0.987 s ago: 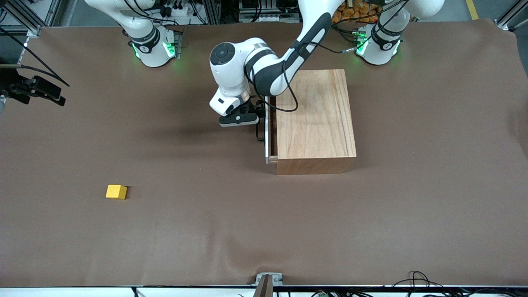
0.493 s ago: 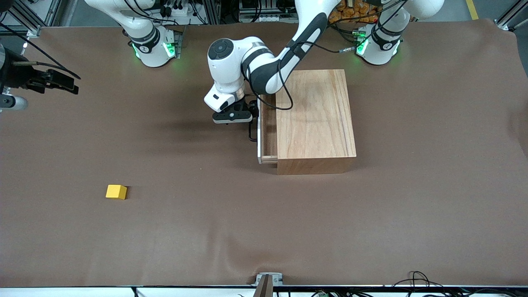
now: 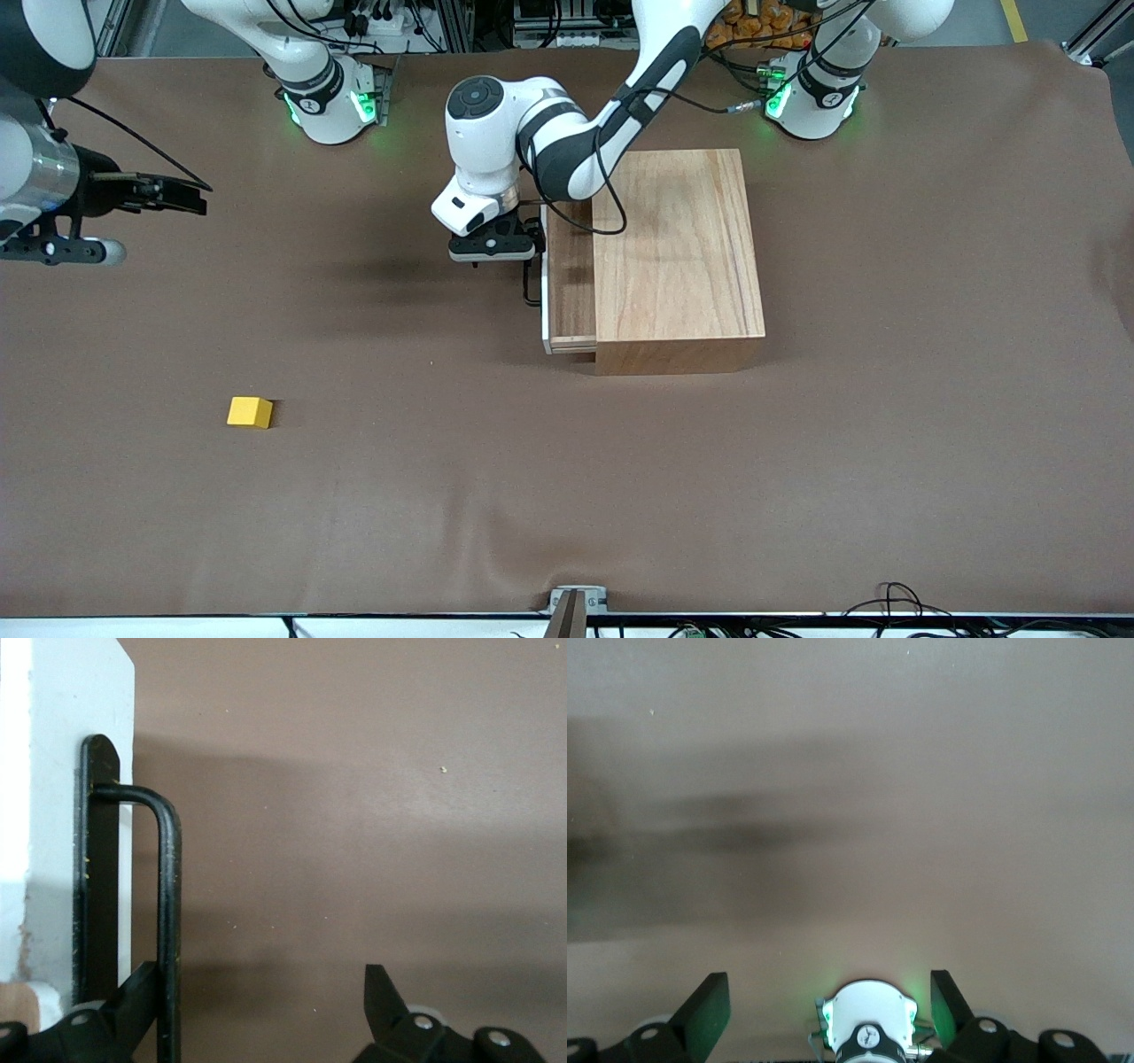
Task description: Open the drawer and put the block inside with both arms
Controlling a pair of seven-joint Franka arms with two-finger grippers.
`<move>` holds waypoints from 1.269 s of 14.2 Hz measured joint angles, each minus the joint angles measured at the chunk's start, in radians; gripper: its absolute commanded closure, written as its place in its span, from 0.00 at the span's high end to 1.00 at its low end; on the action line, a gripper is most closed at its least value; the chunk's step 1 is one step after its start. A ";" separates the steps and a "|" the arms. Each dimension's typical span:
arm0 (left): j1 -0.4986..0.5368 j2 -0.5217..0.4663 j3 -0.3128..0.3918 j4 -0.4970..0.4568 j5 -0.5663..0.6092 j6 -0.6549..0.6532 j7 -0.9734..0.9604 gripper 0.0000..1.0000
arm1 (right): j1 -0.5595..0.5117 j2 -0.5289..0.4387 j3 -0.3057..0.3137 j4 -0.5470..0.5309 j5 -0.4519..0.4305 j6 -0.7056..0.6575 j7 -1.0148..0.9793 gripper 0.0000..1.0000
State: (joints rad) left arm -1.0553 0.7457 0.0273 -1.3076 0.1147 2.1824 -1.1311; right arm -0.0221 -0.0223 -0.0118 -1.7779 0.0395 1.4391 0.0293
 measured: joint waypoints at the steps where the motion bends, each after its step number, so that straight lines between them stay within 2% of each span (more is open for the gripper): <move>1: -0.003 0.000 0.000 0.000 0.000 0.011 -0.004 1.00 | -0.008 0.012 -0.001 -0.005 0.000 0.033 0.000 1.00; 6: -0.006 0.010 0.001 -0.001 0.000 0.073 -0.009 1.00 | -0.053 0.115 -0.010 -0.010 -0.001 0.292 -0.015 1.00; 11: -0.007 0.011 -0.008 -0.002 0.000 0.130 -0.009 1.00 | -0.093 0.309 -0.011 -0.013 -0.001 0.587 -0.069 1.00; 18: -0.010 0.011 -0.027 0.006 0.000 0.171 -0.009 1.00 | -0.092 0.426 -0.007 -0.012 -0.001 0.706 -0.079 1.00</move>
State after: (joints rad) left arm -1.0658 0.7569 0.0002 -1.3012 0.1147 2.3530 -1.1399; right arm -0.1136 0.4033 -0.0189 -1.7897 0.0385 2.1452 -0.0498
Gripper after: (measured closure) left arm 0.000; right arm 0.000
